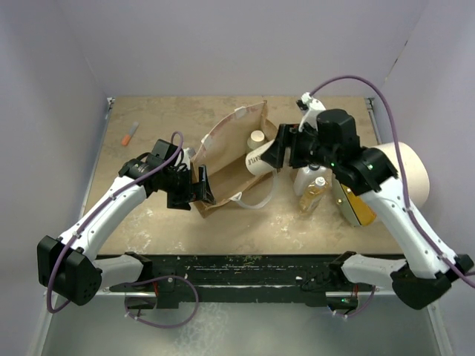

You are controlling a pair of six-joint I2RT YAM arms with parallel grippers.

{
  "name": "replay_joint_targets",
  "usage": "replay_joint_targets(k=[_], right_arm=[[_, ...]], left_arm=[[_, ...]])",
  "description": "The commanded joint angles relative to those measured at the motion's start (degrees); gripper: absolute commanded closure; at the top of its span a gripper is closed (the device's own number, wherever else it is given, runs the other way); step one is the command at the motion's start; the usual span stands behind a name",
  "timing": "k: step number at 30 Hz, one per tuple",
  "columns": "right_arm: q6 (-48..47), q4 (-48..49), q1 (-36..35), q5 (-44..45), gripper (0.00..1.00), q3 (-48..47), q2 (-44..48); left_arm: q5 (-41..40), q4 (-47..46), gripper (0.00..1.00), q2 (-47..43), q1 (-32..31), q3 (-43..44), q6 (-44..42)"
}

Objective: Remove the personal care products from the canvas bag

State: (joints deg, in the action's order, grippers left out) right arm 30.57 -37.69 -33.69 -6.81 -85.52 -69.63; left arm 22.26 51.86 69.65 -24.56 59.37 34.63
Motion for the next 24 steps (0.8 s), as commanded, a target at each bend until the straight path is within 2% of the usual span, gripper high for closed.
replay_joint_targets(k=[1,5,9,15,19,24], right_arm=[[-8.3,-3.1,0.0,-0.4,1.00,0.5,7.4],[-9.5,-10.7,0.0,3.4,1.00,2.0,11.5],[-6.8,-15.3,0.0,2.0,1.00,6.3,14.7],[7.4,-19.7,0.0,9.5,1.00,19.2,18.2],[11.3,-16.7,-0.1,12.8,1.00,23.2,15.7],[24.2,-17.3,-0.1,21.0,1.00,30.3,16.0]], left_arm=[[-0.5,-1.8,0.01,-0.5,-0.2,0.8,-2.1],[-0.6,-2.1,0.01,-0.6,-0.2,0.4,-2.1],[-0.4,-2.7,0.00,-0.8,-0.2,-0.1,-1.5],[0.9,-4.1,0.01,0.1,-0.2,-0.4,-1.2],[1.3,-4.2,0.01,0.3,-0.3,-0.2,-1.3],[2.9,-5.3,0.01,-0.4,-0.3,-0.5,-0.2]])
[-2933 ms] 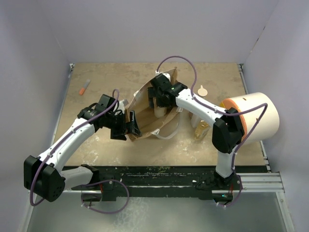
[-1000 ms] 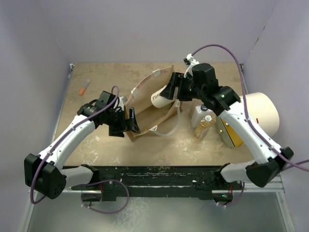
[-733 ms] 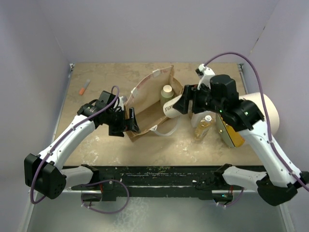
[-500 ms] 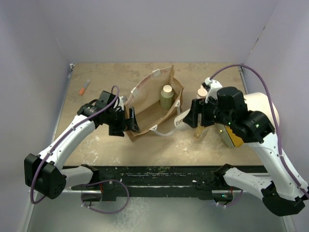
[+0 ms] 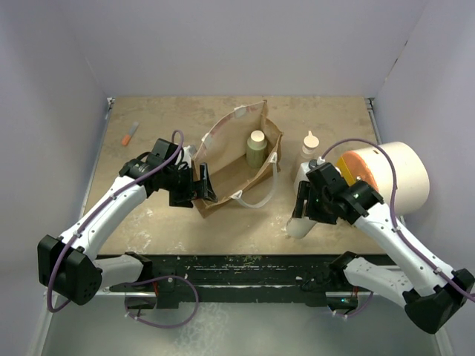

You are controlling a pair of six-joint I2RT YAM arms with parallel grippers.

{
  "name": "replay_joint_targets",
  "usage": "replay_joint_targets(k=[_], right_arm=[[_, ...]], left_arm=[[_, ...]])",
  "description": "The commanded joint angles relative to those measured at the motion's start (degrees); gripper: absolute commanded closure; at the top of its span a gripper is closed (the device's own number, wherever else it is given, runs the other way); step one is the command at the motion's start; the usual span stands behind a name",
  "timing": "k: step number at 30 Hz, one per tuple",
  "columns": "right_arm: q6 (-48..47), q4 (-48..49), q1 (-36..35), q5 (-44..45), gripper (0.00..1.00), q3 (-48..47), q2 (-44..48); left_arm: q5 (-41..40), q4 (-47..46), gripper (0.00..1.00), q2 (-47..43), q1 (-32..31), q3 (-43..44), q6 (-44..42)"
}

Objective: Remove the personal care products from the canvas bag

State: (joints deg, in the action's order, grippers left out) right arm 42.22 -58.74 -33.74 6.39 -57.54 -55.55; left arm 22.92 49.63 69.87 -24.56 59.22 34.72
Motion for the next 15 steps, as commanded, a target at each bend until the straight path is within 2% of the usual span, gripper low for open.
replay_joint_targets(k=[1,7,15], right_arm=[[13.8,3.8,-0.1,10.1,1.00,2.9,1.9],[14.2,4.1,0.0,23.1,1.00,6.1,-1.2],[17.2,11.3,0.0,26.4,1.00,8.8,-5.8]], left_arm=[[2.2,-3.3,0.01,-0.7,-0.2,-0.5,-0.2],[1.3,-3.6,0.01,-0.3,-0.2,0.1,-0.1],[0.5,-3.6,0.01,-0.9,-0.2,0.0,0.0]])
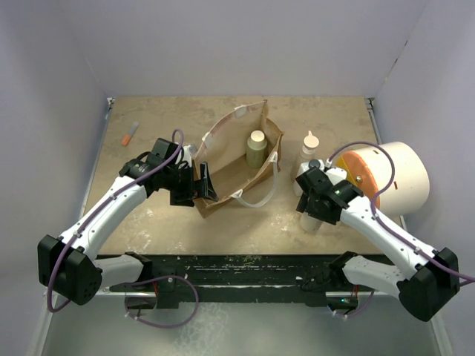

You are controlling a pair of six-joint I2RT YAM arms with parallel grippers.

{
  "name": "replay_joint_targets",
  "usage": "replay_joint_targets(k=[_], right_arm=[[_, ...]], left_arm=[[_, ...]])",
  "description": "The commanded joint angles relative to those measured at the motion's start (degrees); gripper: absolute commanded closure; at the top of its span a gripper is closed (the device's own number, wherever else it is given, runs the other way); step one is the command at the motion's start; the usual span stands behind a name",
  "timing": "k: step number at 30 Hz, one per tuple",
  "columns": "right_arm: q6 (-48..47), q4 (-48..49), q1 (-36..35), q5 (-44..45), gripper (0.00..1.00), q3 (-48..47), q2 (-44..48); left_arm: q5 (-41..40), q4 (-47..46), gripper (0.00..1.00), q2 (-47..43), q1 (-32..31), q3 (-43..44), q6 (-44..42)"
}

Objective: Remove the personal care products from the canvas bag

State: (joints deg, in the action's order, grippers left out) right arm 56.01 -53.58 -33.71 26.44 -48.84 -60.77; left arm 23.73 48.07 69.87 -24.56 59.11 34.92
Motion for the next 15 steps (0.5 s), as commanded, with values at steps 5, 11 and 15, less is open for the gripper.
replay_joint_targets(k=[5,11,15], right_arm=[[2.1,9.4,-0.1,6.6,0.89,1.3,-1.9],[4.1,9.9,0.0,7.4,0.64,3.1,-1.5],[3.5,10.7,-0.1,6.9,0.28,2.9,-0.8]], left_arm=[[-0.3,-1.8,0.01,-0.8,-0.2,0.2,-0.4],[-0.3,-2.2,0.01,-0.2,-0.2,0.6,-0.6],[0.0,-2.8,0.01,0.9,-0.2,1.0,-0.7]])
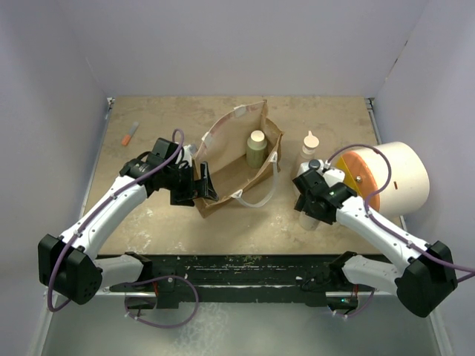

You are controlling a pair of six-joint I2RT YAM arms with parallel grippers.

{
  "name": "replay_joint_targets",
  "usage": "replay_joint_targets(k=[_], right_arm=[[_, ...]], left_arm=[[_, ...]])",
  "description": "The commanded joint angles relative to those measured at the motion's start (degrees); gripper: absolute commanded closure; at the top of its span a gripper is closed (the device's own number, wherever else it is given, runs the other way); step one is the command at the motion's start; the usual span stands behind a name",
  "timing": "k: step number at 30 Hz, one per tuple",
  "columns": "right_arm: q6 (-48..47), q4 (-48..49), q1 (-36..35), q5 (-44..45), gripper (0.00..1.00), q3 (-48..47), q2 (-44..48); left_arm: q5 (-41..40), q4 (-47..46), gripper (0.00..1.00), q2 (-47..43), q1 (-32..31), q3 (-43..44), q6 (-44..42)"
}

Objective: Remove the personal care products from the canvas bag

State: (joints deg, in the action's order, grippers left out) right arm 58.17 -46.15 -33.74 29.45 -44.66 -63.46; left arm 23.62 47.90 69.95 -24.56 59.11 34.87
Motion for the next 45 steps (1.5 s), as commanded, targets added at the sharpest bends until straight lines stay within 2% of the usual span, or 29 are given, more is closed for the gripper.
replay_joint_targets(k=[1,3,4,9,12,17,21,27,33,38,41,45], right_arm=[[0.9,3.0,0.0,3.5,0.19,-1.8,2.0],[0.6,1.7,0.0,2.5,0.04,-3.1,2.5],[1.0,0.4,0.0,2.0,0.00,-4.1,2.8],[1.1,-8.0,0.0,-1.5,0.00,-10.5,5.9],[-3.3,-10.7,0.0,-1.4,0.00,-14.1,8.5],[-17.4,-0.2,0.0,-7.6,0.00,-15.9,11.8],[-28.3,10.7,0.0,-12.3,0.00,-20.5,9.6],[-40.5,19.7,0.0,-23.3,0.04,-31.5,-2.9],[-44.9,23.2,-2.7,-29.2,0.07,-45.0,-18.1],[-42.9,16.2,-3.5,-23.3,0.15,-56.9,-32.5],[-39.9,7.5,-3.3,-18.7,0.15,-62.8,-40.1],[-37.7,3.9,-3.3,-10.3,0.13,-66.1,-44.6]], left_arm=[[0.1,-2.6,0.01,1.0,-0.2,1.1,-0.8],[0.3,-2.6,0.01,1.5,-0.2,1.5,-1.0],[0.3,-2.6,0.01,1.8,-0.2,1.7,-1.2],[0.5,-2.3,0.00,2.8,-0.2,2.2,-2.0],[0.5,-2.3,0.01,3.1,-0.2,2.4,-2.2],[0.9,-2.1,0.01,4.0,-0.2,3.4,-2.5],[0.9,-1.2,0.01,3.9,-0.2,4.2,-2.9],[0.9,-0.5,0.01,3.2,-0.2,4.4,-3.5],[0.4,-0.5,0.01,2.6,-0.2,4.8,-3.5],[0.0,-0.3,0.01,2.3,-0.2,5.5,-3.9],[-0.1,0.1,0.01,2.0,-0.2,6.0,-4.4],[0.2,-0.4,0.01,1.3,-0.2,5.8,-4.9]])
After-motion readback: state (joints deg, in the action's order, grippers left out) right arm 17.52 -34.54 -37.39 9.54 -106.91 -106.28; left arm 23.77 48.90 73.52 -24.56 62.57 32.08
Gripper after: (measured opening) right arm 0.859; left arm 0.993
